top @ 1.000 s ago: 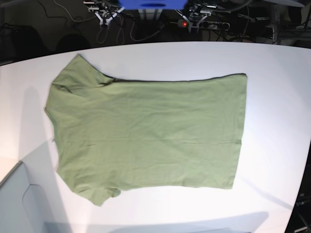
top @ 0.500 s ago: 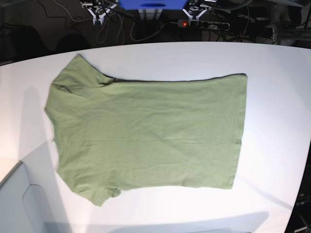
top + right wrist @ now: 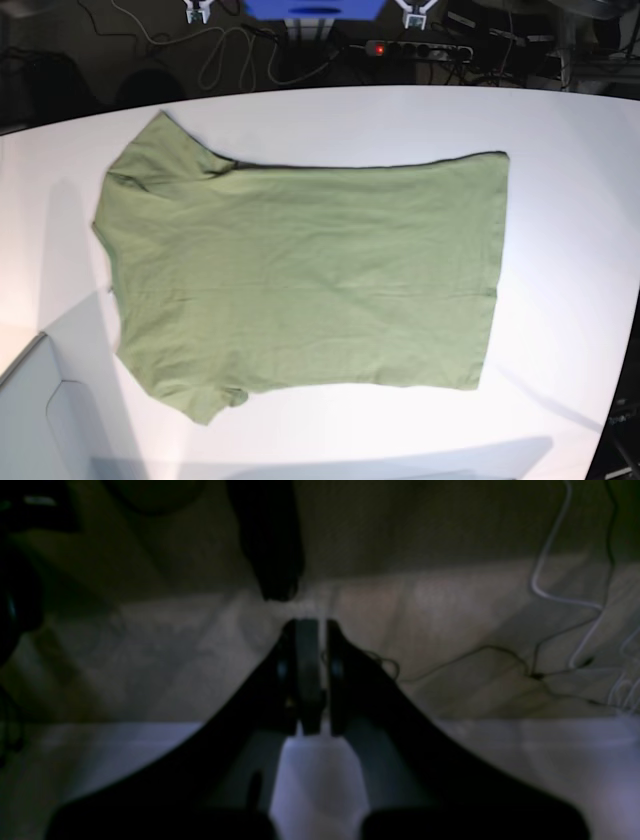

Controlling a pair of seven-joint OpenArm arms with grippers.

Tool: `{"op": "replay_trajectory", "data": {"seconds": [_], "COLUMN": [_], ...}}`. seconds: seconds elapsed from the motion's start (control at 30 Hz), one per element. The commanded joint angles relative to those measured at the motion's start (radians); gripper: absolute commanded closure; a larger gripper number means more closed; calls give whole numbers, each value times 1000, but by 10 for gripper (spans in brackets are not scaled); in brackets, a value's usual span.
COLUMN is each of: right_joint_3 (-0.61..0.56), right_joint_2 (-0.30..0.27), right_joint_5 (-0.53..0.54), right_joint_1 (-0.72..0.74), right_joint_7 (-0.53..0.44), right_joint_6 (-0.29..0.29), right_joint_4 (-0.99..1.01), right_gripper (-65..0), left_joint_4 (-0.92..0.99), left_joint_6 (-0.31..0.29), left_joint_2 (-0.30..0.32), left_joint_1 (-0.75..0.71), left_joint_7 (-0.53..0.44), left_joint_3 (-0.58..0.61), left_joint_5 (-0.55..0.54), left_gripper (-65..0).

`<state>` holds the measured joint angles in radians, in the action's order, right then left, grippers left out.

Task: Fold the T-shirt properly
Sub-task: 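Move both grippers from rest toward the shirt's hem corners, then grasp the green shirt's hem corners with both grippers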

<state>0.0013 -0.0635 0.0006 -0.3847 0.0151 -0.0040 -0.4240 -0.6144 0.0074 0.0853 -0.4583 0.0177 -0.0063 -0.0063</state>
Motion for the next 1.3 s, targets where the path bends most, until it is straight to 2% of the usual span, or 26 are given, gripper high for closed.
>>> {"op": "replay_trajectory", "data": {"seconds": [0.0, 0.13, 0.27, 0.6, 0.77, 0.87, 1.0, 1.07, 1.17, 1.2, 1.27], "right_joint_3": [1, 1, 1, 12, 42, 98, 154, 174, 220, 248, 292], "right_joint_2": [-14, -25, -71, -207, -235, -221, -184, -166, -134, -108, -72], "right_joint_5": [-1, -1, -1, -3, -3, -3, -1, 2, -1, -1, -1], "right_joint_1": [-52, -208, -380, -696, -744, -722, -623, -581, -523, -506, -480], "right_joint_7": [-5, -4, 39, 133, 224, 336, 471, 540, 610, 626, 649], "right_joint_6": [6, 6, 6, 2, 2, 5, 12, 80, 279, 325, 358], "right_joint_4": [-59, -312, -629, -1349, -1598, -1699, -1706, -1706, -1706, -1706, -1706], "right_gripper": [-1, -1, -1, -1, -1, -1, -3, -5, -11, -33, -115], "left_joint_4": [-49, -233, -434, -996, -1241, -1340, -1392, -1404, -1410, -1409, -1407], "left_joint_6": [-5, -5, -2, -5, -5, -5, -5, -5, -5, -5, -5], "left_joint_2": [-3, 41, 75, 86, 86, 83, 83, 83, 78, 77, 77], "left_joint_1": [-38, -150, -270, -560, -656, -675, -673, -669, -635, -620, -595], "left_joint_7": [-12, -11, -11, -11, -11, -11, -11, -11, -11, -11, -11], "left_joint_3": [1, 1, -11, -154, -229, -271, -286, -284, -284, -284, -284], "left_joint_5": [1, 1, -1, -1, -1, -1, -1, -1, -1, -2, -7], "left_gripper": [-1, -1, -1, -1, -1, -1, -5, -6, -24, -49, -117]}}
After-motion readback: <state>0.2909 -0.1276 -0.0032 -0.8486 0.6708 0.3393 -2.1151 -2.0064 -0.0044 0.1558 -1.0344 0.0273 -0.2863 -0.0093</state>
